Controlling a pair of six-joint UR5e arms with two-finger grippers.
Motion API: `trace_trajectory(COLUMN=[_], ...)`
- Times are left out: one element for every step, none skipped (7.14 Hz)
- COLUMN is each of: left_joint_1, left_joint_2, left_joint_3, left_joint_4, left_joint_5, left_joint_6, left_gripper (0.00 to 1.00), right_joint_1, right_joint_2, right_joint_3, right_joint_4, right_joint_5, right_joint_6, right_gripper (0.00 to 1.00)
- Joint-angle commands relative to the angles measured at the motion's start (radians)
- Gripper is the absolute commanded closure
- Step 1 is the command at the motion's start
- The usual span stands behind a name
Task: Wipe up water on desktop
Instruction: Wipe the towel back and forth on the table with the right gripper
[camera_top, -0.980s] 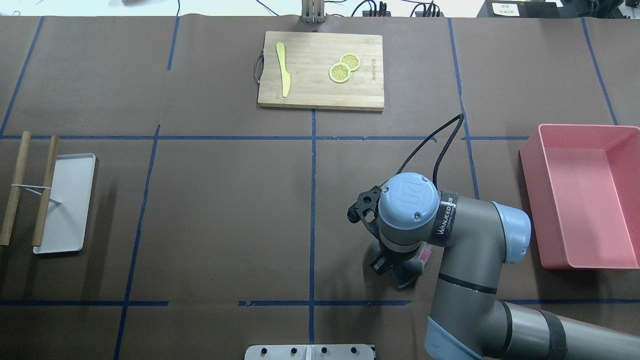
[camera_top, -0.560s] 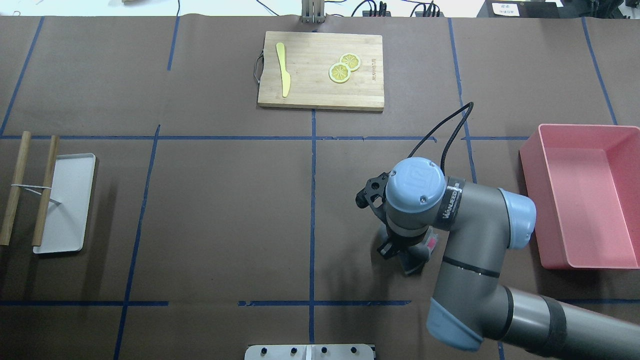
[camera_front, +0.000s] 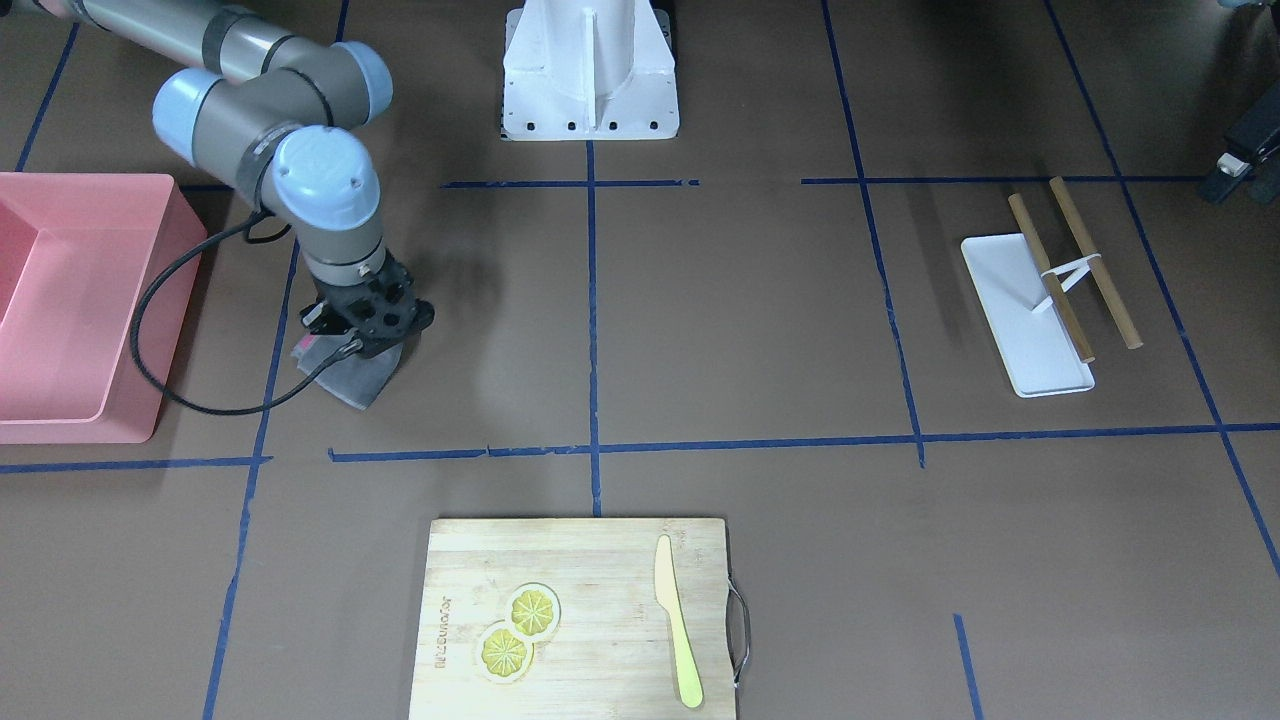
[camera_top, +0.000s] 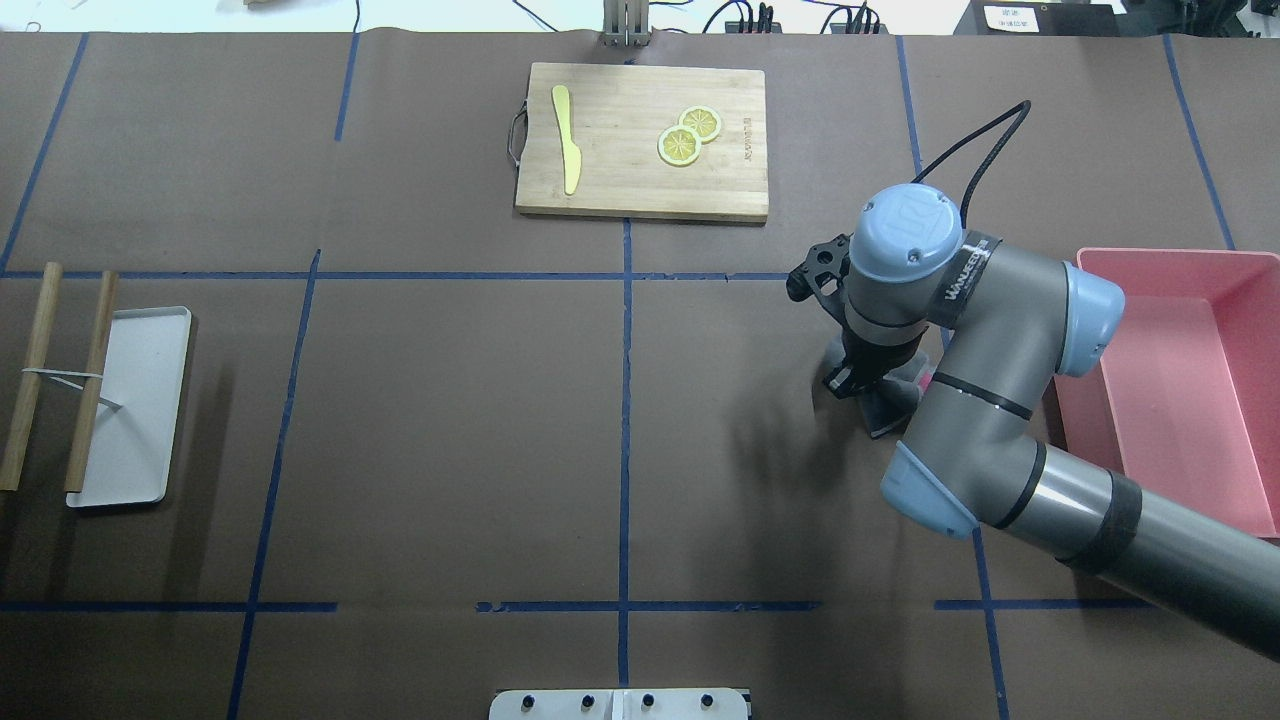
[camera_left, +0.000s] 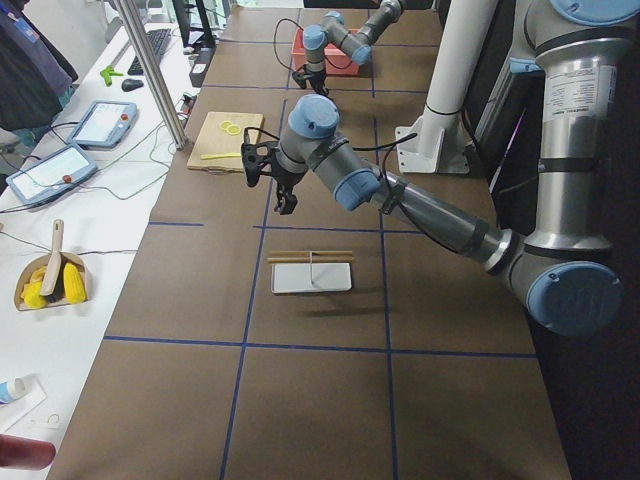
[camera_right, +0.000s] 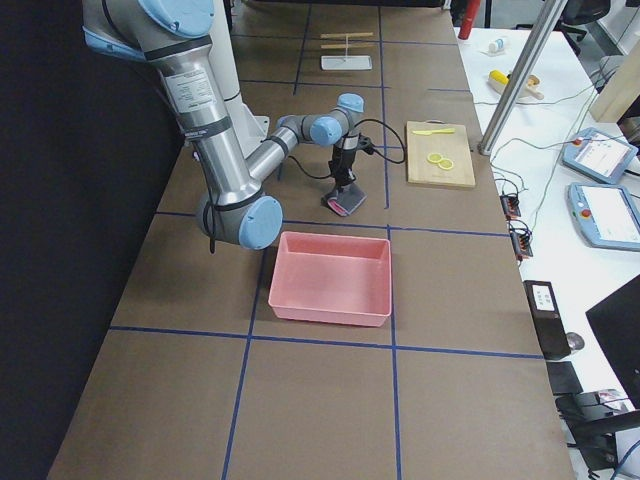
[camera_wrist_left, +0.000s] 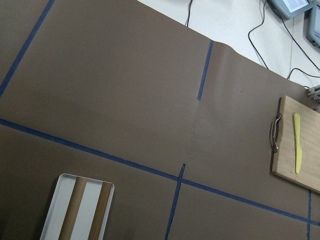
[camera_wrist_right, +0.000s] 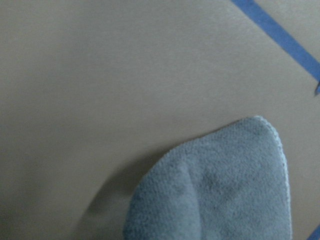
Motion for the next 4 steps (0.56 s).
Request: trace_trajectory(left_joint_1=[0.000,0.000,0.000,0.000], left_joint_2=[0.014,0.017,0.017,0.017], left_joint_3=[-0.002,-0.002,0.001,0.001], left_joint_4=[0.000,0.000,0.000,0.000], left_joint_5=[0.000,0.000,0.000,0.000], left_joint_6=[0.002,0.002,0.002,0.002], left_gripper=[0.00,0.00,0.00,0.00], right_joint_1=[0.028,0.026,0.022,-0.004], right_joint_2=[0.025,0.046,0.048,0.048], right_joint_3=[-0.044,-0.042,-0.038,-0.036], right_joint_4=[0.048,0.045,0.050,0.051], right_joint_5=[0.028,0.068,0.089,0.089], right_joint_6=[-0.008,-0.004,-0.003,0.000], right_gripper=[1.00,1.00,1.00,1.00])
